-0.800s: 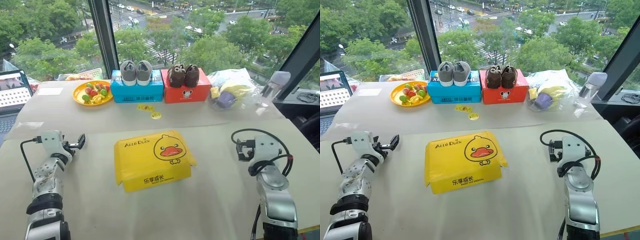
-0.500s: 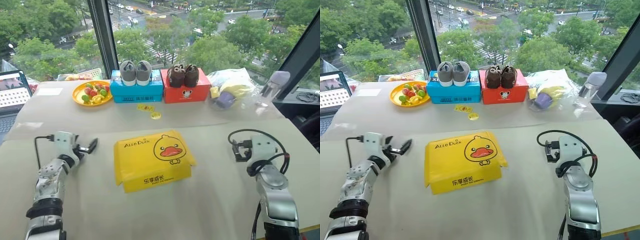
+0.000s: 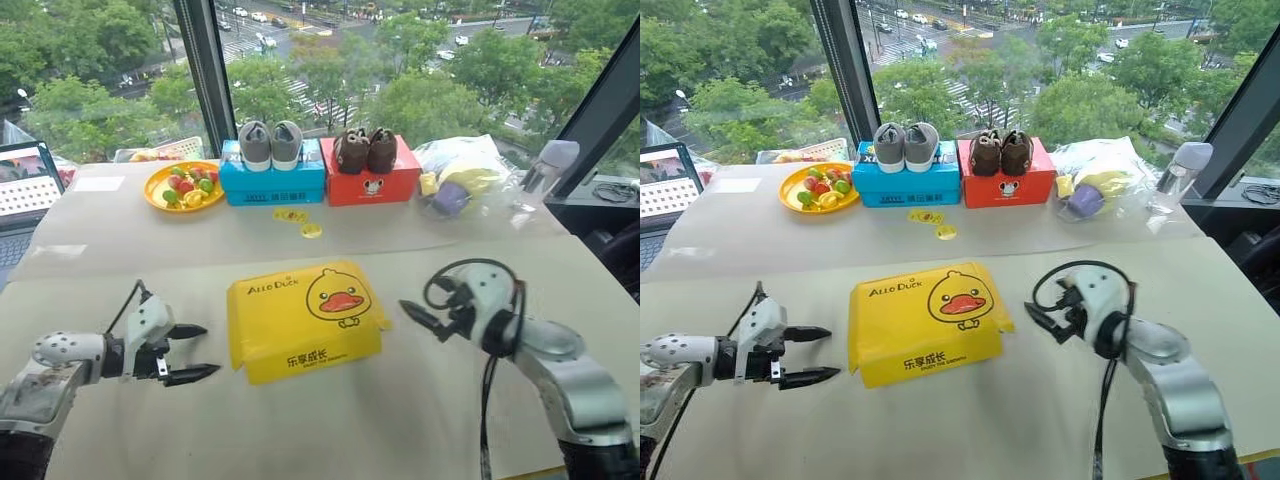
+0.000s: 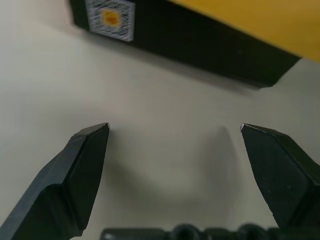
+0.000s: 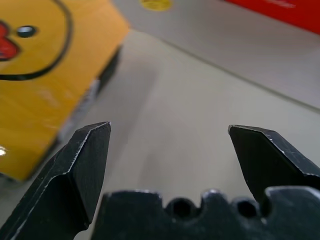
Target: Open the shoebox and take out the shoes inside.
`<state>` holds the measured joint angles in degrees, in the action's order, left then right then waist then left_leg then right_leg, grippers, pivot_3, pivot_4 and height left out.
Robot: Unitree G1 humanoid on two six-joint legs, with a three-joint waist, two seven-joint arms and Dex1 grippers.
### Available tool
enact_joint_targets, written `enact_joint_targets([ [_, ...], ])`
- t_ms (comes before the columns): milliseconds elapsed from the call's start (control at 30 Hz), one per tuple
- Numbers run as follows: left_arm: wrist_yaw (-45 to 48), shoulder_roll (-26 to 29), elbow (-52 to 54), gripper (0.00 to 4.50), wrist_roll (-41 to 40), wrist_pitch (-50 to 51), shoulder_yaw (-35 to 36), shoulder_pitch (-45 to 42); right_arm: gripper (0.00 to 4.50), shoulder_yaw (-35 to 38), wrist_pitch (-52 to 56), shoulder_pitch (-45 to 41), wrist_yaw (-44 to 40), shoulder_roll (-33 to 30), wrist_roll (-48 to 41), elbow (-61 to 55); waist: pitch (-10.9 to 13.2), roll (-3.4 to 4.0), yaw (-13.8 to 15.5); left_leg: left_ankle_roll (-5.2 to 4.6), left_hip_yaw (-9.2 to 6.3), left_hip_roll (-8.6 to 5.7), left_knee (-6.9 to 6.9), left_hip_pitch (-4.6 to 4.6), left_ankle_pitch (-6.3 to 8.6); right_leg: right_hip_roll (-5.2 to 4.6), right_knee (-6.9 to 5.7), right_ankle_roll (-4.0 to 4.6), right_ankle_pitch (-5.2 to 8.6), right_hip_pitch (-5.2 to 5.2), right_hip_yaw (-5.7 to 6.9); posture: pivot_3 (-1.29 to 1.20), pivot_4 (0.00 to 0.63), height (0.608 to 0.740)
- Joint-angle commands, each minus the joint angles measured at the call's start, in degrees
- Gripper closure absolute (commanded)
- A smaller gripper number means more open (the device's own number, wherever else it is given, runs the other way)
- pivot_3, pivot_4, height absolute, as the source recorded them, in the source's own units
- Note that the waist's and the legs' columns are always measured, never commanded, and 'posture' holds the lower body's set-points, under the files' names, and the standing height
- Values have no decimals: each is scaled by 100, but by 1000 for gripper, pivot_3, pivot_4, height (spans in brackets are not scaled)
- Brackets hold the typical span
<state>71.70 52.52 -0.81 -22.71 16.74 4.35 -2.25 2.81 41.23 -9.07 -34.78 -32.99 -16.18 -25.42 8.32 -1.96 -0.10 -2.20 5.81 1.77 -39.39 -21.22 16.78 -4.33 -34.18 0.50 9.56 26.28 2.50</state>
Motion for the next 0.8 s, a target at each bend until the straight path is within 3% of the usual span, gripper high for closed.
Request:
enact_joint_targets([
  [33,-149,-136,-195,0,207,-238,-46,-208,16,-23,-221,-225,66,-31,97,123,0,0,21,-1,0,-4,0,-5,0,-1,2,-17,-11,1,0,0,150,731],
  [100,-281,-218,-269,0,198,-244,50,-272,16,38,-230,-209,85,-33,71,138,0,-1,40,-4,0,-7,0,-7,2,-3,5,-13,-23,0,0,0,150,731],
  [167,-350,-289,-342,0,141,-287,169,-288,538,68,-261,-160,125,-48,103,135,0,0,46,-6,0,-7,0,-8,3,-3,5,-10,-27,0,0,0,150,731],
  [267,-398,-329,-451,741,138,-300,252,-299,1423,65,-280,-83,183,-49,151,130,0,0,52,-6,0,-6,0,-7,3,-1,4,-12,-26,0,0,0,150,731],
  [567,-219,-322,-417,4004,138,-386,210,-271,4490,-2,-259,-34,188,-40,162,112,0,0,46,-5,1,-5,-2,-6,3,-2,2,-28,-17,0,0,0,150,731],
  [633,-183,-304,-325,4464,202,-389,121,-255,4500,-108,-226,-60,152,-58,184,105,0,0,45,-5,1,-5,-2,-6,3,-2,2,-27,-17,0,0,0,150,731],
  [800,-167,-351,49,4464,199,-157,-98,-293,4500,-554,-177,-107,82,-25,253,-40,0,-1,45,-5,1,-6,-2,-6,3,-2,2,-21,-21,0,0,0,150,731],
])
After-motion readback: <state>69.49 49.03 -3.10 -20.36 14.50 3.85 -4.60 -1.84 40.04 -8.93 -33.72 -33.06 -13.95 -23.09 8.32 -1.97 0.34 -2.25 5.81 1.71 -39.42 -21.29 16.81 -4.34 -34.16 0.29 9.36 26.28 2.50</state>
